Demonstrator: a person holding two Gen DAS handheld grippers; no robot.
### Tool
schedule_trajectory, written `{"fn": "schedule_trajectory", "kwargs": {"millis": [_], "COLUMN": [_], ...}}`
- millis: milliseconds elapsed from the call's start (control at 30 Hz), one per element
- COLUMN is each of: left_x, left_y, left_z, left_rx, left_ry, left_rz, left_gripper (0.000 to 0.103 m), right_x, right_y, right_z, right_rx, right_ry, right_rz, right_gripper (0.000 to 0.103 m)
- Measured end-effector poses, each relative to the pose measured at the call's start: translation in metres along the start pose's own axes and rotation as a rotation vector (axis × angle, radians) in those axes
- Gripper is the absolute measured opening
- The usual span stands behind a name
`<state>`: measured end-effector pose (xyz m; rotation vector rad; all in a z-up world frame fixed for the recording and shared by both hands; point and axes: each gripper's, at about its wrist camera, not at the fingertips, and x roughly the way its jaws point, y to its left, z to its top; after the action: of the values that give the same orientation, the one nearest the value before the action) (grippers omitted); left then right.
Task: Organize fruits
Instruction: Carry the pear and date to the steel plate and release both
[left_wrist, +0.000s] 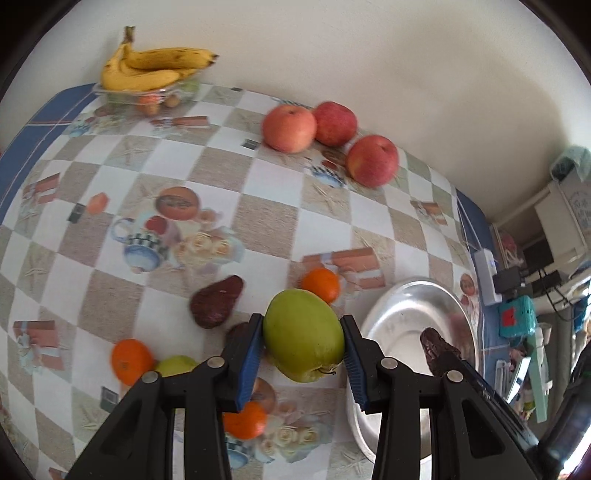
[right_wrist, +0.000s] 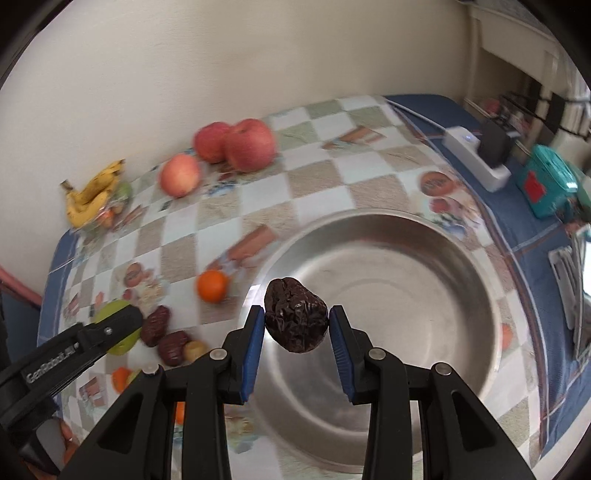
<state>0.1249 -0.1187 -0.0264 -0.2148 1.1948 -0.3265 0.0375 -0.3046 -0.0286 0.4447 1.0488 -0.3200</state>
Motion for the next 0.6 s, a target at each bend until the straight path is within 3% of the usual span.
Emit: {"fn": "schedule_trajectory", "kwargs": {"millis": [133, 367, 600], "left_x": [0.012, 0.027, 0.044], "left_y": [-0.032, -0.079, -0.091], "left_z": [-0.015, -0.043, -0.058], "left_rx": [0.110, 0.290, 0.338], "left_ry": [0.031, 0.081, 0.136], "left_rz": [-0.032, -0.085, -0.080], "left_gripper": [0.044, 0.044, 0.044], "right_x": [0.002, -0.002, 0.006], "right_y": [-0.038, -0.080, -0.089], "right_z": [0.001, -0.004, -0.009], "right_rx": [0.079, 0.177, 0.202], "right_ry": [0.005, 0.006, 0.045], "right_rz": [-0.083, -0.124, -0.141], "right_gripper": [0.037, 0.038, 0.038]}}
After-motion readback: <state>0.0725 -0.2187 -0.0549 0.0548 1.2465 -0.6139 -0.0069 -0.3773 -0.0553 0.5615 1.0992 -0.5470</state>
